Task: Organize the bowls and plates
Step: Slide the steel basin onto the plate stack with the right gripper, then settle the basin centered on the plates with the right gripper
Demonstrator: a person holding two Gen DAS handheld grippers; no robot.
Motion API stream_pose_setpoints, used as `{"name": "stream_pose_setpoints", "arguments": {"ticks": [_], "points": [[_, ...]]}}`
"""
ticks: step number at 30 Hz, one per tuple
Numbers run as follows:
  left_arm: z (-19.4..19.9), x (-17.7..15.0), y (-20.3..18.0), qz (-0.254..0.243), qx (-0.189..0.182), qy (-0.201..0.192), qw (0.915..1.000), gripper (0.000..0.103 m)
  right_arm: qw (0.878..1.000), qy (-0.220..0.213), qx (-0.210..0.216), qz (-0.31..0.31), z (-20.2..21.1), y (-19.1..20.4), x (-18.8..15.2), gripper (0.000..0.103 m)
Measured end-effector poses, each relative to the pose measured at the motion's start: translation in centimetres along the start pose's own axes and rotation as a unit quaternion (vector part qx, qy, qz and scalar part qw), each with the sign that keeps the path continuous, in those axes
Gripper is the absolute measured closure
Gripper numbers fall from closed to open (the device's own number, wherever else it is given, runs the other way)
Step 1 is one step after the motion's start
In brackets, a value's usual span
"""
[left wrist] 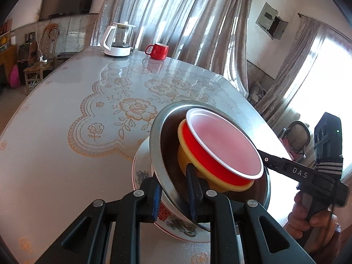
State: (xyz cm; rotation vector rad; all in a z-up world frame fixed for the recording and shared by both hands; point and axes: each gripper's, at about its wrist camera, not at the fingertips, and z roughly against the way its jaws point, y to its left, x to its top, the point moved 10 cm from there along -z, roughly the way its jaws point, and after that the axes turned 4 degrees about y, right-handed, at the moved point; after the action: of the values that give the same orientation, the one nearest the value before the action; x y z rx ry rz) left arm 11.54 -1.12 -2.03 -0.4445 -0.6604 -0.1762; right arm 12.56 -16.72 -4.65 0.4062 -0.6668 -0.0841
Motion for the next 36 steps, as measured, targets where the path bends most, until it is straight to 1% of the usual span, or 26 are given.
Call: {"name": "stream_pose_setpoints", "arguments": {"ticks": [10, 18, 36], "points": [[-1.9, -0.9, 0.5, 0.004, 0.004, 0.023, 0.9997, 0.083, 1.0, 0.013, -0.004, -0.01, -0.9, -0.9, -0.7, 0.088], [-2.9, -1.9, 0.8, 0.007, 0.011, 0.042, 0.999, 0.081, 1.0, 0.019, -0.004, -0.013, -1.4, -1.3, -0.8, 0.088], [-2.8, -1.9, 1.0, 0.009, 0.01, 0.043, 0.999, 0.08, 1.0, 0.024, -0.002, -0.017, -1.4, -1.5, -1.2, 0.088]]}}
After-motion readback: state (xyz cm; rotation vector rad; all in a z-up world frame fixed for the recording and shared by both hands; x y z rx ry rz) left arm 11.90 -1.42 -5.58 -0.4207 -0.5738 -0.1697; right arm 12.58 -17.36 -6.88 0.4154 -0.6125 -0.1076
